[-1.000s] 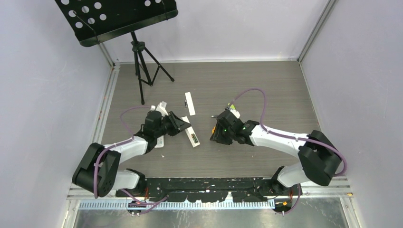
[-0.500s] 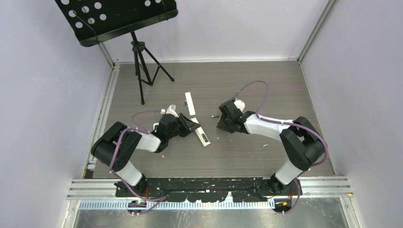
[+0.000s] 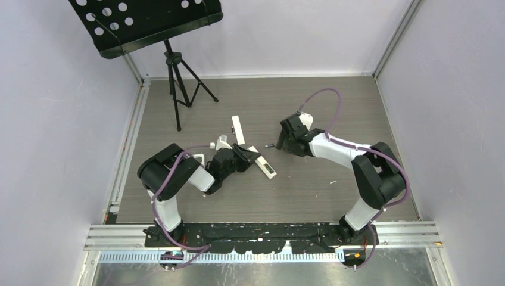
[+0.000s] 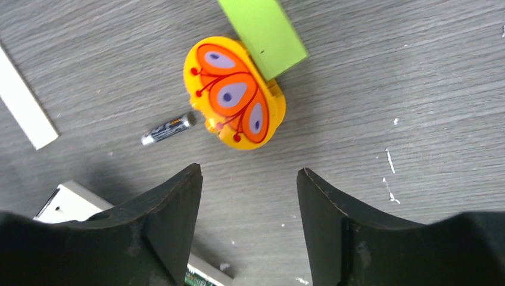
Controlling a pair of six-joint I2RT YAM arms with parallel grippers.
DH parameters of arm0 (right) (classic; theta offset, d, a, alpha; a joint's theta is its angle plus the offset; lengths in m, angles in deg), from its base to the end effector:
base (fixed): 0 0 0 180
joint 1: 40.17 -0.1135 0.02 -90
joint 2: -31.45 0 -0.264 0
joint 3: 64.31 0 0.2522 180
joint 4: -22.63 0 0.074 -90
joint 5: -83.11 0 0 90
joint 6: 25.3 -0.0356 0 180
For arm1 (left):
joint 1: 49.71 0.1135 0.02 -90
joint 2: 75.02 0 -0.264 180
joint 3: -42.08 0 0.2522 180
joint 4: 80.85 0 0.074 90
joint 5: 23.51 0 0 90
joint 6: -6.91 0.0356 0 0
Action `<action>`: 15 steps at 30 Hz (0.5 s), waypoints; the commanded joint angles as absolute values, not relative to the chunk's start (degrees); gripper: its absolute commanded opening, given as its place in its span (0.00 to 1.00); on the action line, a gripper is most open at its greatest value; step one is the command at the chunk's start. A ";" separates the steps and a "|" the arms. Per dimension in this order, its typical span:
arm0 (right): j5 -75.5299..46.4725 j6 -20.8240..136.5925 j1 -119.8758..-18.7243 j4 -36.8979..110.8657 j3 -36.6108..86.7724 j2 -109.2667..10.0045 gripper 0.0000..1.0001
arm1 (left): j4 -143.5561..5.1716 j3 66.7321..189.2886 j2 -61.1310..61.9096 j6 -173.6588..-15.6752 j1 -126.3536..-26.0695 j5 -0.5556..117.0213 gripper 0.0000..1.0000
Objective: Load the batteries into the remote control
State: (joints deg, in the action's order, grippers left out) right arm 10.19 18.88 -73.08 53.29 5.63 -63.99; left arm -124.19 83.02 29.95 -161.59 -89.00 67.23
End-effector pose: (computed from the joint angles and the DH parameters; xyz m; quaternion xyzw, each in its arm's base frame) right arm 0.2851 0.1720 0.1780 0.1493 0.9352 0.0727 0.3126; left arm 0.2334 -0.1904 0.1031 -0.2795 0.7737 -0.4841 0.2983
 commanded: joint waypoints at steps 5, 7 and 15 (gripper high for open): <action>0.46 23.04 -73.40 55.39 7.46 -56.37 0.69 | -97.36 86.05 21.31 -159.03 -94.01 80.85 0.50; -1.34 23.57 -73.40 54.75 6.56 -55.32 0.70 | -89.65 87.92 20.26 -158.68 -95.53 82.93 0.57; -7.94 25.63 -73.55 51.92 4.22 -54.14 0.70 | -83.37 87.45 20.03 -160.21 -97.25 84.49 0.62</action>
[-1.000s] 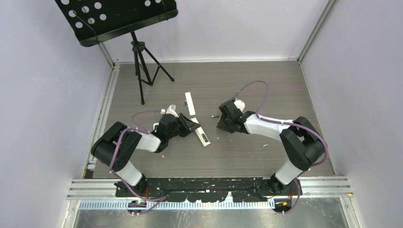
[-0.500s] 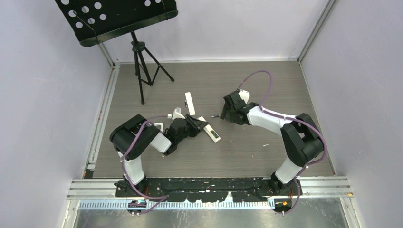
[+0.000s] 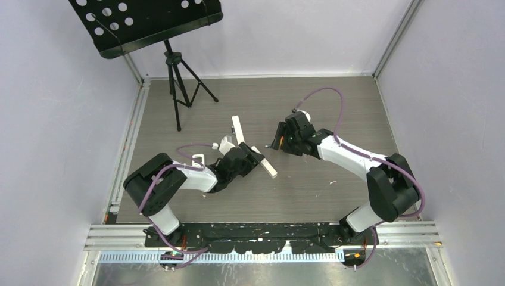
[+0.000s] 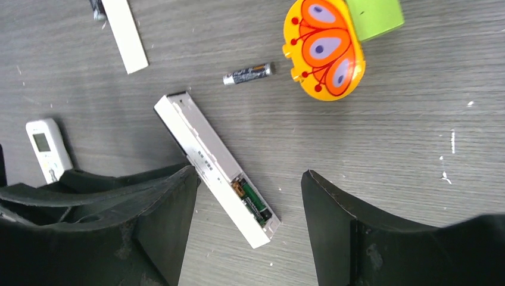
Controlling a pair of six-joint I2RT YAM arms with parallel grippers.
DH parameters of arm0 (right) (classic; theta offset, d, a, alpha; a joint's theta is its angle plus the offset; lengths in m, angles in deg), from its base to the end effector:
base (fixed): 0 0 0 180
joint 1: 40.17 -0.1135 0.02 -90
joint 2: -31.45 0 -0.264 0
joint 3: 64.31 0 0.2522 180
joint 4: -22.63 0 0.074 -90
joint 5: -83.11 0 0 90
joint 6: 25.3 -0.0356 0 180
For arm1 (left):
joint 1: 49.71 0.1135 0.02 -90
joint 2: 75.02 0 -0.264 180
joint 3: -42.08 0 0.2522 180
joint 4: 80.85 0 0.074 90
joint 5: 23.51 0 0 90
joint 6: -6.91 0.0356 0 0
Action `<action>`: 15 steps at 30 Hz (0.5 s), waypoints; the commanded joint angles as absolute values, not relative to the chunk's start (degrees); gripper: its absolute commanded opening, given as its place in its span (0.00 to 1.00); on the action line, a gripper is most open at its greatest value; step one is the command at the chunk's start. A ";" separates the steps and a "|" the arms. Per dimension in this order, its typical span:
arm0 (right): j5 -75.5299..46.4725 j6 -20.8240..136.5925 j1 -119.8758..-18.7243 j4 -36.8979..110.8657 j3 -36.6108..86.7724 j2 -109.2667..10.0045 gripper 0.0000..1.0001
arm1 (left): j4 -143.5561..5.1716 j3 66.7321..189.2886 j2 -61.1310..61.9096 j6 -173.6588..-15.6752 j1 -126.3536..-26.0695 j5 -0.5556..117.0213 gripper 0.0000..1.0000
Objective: Load the batteries into the remote control
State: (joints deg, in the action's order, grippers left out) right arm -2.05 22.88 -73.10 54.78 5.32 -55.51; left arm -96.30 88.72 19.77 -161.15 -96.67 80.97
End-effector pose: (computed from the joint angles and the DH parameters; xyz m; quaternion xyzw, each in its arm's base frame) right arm 0.2684 0.1703 0.2188 0.0872 0.9333 0.1785 0.2990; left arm 0.2123 -0.2143 0.1301 -0.2916 0.8225 -0.3709 0.3177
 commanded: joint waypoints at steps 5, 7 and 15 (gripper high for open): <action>-9.75 31.24 -76.59 51.84 5.10 -56.91 0.61 | -82.23 86.69 15.92 -156.62 -97.26 86.59 0.57; -10.01 34.29 -78.59 51.65 6.06 -58.30 0.58 | -80.45 87.19 13.84 -154.33 -96.94 86.83 0.56; -0.17 41.04 -83.70 54.11 11.45 -64.90 0.57 | -73.30 88.48 7.41 -146.83 -91.42 80.43 0.55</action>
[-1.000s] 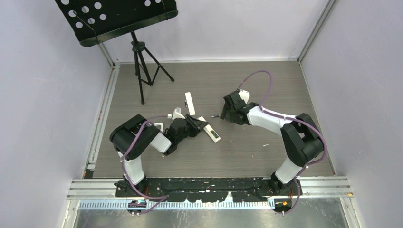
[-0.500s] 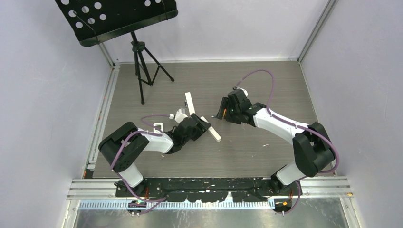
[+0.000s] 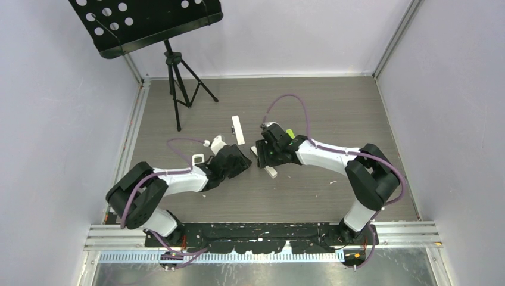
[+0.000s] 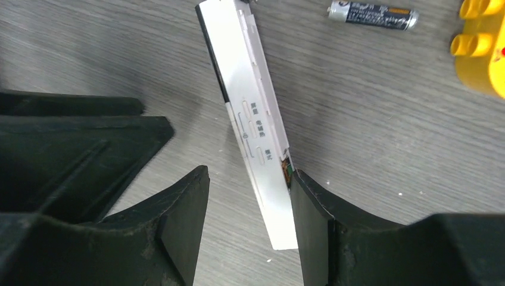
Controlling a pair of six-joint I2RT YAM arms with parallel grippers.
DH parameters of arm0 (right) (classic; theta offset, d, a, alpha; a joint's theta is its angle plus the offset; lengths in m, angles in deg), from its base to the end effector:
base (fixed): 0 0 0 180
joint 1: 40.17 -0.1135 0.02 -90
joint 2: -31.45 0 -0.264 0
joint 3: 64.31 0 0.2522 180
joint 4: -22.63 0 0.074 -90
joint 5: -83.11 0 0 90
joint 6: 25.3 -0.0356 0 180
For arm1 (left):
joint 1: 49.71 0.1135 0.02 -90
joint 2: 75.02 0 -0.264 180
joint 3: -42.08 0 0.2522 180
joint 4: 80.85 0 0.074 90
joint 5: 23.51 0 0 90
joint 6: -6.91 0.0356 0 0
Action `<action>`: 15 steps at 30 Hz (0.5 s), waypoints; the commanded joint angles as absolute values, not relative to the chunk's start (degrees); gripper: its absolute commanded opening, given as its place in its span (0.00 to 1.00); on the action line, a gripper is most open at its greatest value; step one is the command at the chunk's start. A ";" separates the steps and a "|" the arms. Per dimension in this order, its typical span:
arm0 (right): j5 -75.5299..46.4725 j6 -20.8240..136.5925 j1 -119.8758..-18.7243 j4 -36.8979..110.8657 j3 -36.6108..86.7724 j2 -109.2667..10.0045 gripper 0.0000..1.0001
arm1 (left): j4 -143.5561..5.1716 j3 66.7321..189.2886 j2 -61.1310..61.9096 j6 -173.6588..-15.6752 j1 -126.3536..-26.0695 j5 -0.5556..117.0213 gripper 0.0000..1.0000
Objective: Load the batteries into the remote control
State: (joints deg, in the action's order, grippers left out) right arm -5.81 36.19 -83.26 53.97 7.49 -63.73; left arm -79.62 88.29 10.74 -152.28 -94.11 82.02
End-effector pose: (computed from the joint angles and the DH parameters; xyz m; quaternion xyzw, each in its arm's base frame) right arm 0.2478 0.2308 0.1869 -0.1181 0.9456 0.1700 0.2510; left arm 0.2045 -0.1870 0.1455 -0.2483 0.8678 -0.2780 0.3287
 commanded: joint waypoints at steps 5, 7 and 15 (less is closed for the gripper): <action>1.46 45.21 -83.94 55.39 13.67 -66.66 0.55 | -73.50 86.76 5.27 -144.66 -86.24 74.51 0.55; 0.30 47.16 -83.94 56.17 14.51 -67.51 0.53 | -73.99 86.51 5.20 -143.81 -84.60 72.41 0.55; -5.14 53.05 -84.34 57.87 17.48 -70.60 0.35 | -74.78 86.70 5.62 -141.16 -80.25 64.29 0.54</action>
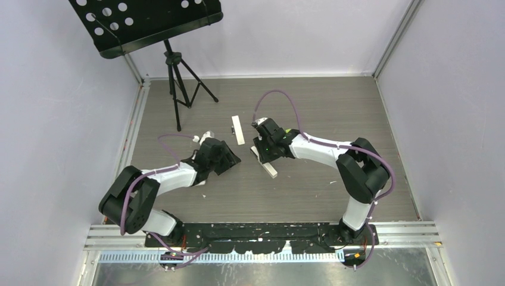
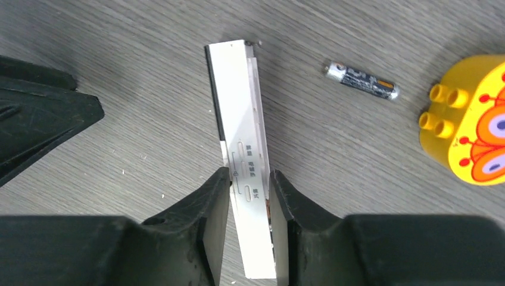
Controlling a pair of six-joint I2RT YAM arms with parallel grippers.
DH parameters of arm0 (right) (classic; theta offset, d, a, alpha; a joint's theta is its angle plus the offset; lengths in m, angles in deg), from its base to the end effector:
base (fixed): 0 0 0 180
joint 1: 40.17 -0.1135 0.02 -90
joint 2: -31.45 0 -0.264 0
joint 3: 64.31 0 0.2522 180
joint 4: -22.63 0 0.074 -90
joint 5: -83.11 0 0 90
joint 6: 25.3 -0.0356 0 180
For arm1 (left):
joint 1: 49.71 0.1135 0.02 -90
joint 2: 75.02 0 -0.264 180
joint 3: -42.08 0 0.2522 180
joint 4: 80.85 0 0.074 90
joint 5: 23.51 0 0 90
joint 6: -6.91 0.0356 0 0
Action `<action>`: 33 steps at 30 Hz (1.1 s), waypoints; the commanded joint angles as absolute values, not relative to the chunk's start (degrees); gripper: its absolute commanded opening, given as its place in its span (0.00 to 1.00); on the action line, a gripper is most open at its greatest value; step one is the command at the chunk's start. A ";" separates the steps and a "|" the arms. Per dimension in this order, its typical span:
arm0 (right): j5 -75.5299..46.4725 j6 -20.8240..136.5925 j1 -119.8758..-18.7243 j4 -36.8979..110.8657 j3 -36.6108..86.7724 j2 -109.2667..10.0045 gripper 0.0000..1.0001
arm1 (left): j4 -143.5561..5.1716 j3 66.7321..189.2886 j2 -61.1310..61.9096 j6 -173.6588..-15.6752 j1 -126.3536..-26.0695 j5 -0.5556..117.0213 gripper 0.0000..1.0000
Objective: Load the batteries into the remote control
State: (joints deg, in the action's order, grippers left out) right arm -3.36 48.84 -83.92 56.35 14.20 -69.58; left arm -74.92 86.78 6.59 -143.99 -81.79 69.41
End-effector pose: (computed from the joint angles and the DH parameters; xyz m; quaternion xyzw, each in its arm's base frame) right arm 0.2647 0.2504 0.1850 -0.2218 0.9304 0.1187 0.2665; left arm 0.2242 -0.1384 0.1487 -0.2379 0.8848 -0.2740 0.2923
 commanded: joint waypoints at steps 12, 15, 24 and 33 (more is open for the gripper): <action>3.68 54.77 -90.70 63.50 21.45 -74.90 0.22 | -74.93 86.63 6.35 -140.48 -77.25 61.43 0.53; 8.42 54.53 -93.38 64.84 22.22 -76.55 0.22 | -73.41 86.83 5.53 -140.46 -76.07 62.21 0.53; 20.74 51.95 -99.64 69.43 26.55 -82.79 0.21 | -66.09 86.71 -1.25 -140.45 -71.82 69.89 0.51; 26.96 49.23 -104.43 73.43 30.55 -85.94 0.19 | -58.68 87.35 -7.55 -139.63 -68.33 74.75 0.51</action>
State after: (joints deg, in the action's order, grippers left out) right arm 26.17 52.45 -102.54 67.68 29.85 -82.28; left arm -63.03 86.78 -5.09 -141.02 -69.88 70.81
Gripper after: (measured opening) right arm 0.201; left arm 0.509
